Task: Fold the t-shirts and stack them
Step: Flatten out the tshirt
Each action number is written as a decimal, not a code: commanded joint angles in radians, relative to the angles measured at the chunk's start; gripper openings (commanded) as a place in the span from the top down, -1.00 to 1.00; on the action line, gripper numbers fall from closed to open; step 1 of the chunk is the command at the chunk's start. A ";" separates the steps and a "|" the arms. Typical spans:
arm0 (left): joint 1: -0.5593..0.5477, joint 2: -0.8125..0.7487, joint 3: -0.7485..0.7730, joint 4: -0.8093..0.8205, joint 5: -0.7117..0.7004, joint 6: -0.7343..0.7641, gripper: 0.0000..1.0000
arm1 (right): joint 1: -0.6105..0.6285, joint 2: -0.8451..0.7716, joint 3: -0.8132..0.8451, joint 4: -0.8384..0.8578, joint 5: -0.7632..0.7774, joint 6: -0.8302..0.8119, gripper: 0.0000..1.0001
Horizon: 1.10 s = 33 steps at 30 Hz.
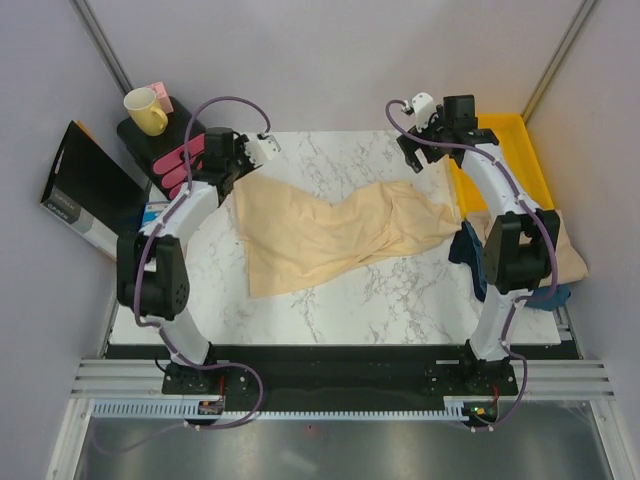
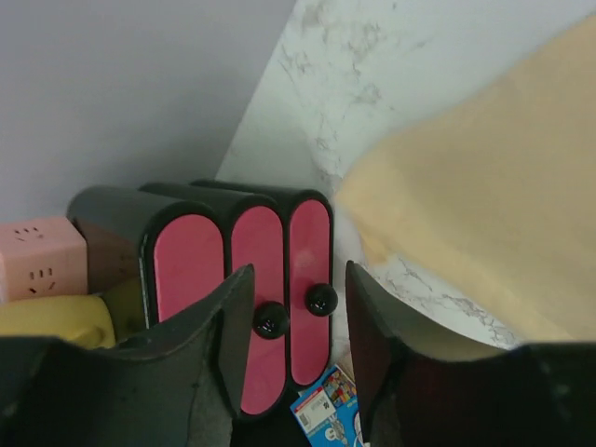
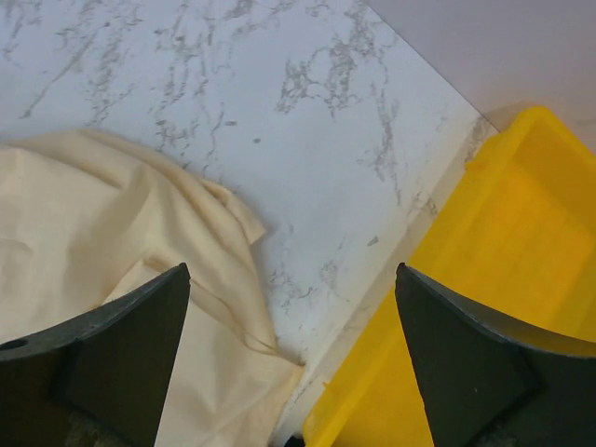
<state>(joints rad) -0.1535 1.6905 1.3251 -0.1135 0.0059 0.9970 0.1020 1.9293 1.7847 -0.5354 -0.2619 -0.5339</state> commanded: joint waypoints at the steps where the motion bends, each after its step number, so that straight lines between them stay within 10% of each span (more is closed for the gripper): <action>1: -0.008 0.074 0.189 0.014 -0.276 -0.024 -0.14 | 0.004 -0.036 0.116 0.037 0.105 -0.001 -0.96; 14: -0.115 -0.408 -0.245 -0.235 0.359 0.209 -0.68 | 0.004 -0.179 -0.238 -0.255 -0.106 -0.394 -0.96; 33: -0.322 -0.342 -0.333 -0.624 0.370 0.384 -0.67 | 0.002 0.215 0.093 -0.178 -0.119 -0.317 -0.90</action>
<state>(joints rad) -0.4446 1.3308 0.9836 -0.6373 0.3508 1.3212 0.1032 2.1315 1.8088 -0.7391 -0.3443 -0.8673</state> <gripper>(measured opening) 0.838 0.971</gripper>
